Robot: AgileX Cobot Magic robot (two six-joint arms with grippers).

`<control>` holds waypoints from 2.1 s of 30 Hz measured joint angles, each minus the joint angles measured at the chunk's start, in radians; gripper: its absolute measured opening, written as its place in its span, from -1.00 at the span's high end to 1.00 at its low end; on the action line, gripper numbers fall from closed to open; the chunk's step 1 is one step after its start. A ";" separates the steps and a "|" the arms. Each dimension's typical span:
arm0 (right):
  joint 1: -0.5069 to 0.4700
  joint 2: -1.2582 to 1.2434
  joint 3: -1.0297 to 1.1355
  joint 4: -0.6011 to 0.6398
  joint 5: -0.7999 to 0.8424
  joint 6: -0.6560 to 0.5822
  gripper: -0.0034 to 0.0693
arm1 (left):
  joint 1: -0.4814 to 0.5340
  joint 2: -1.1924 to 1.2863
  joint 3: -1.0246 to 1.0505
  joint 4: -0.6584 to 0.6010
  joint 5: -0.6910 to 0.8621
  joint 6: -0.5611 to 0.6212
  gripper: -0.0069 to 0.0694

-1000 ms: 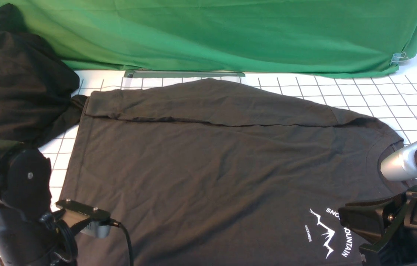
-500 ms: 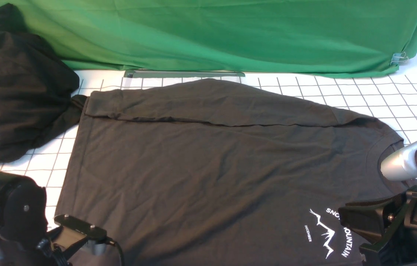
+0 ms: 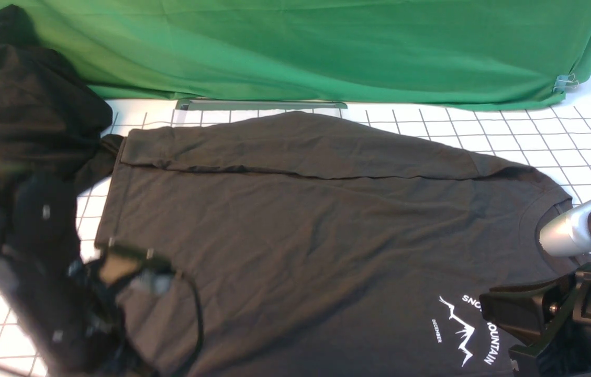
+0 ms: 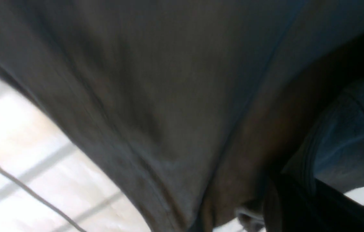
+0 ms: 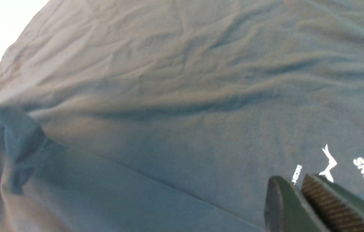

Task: Fold a long-sleeved shirt over a white checkered tablecloth.
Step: 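Fold the left side of the black T-shirt inward over its body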

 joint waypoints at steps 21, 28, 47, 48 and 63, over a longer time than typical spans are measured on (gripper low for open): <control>0.000 0.044 -0.087 0.001 0.374 -0.028 0.70 | 0.202 0.402 -0.777 0.083 0.041 -0.008 0.79; 0.088 0.256 -0.122 -0.016 0.411 -0.073 0.57 | 0.203 0.487 -0.788 0.125 0.038 -0.008 0.79; 0.150 0.664 -0.129 -0.125 0.069 -0.051 0.42 | 0.205 0.490 -0.789 0.130 0.025 -0.007 0.79; 0.150 0.661 -0.129 -0.126 0.077 -0.051 0.61 | 0.205 0.490 -0.789 0.130 0.025 -0.007 0.79; 0.326 0.458 -0.085 -0.135 0.288 0.118 0.80 | 0.205 0.490 -0.789 0.113 0.126 0.003 0.79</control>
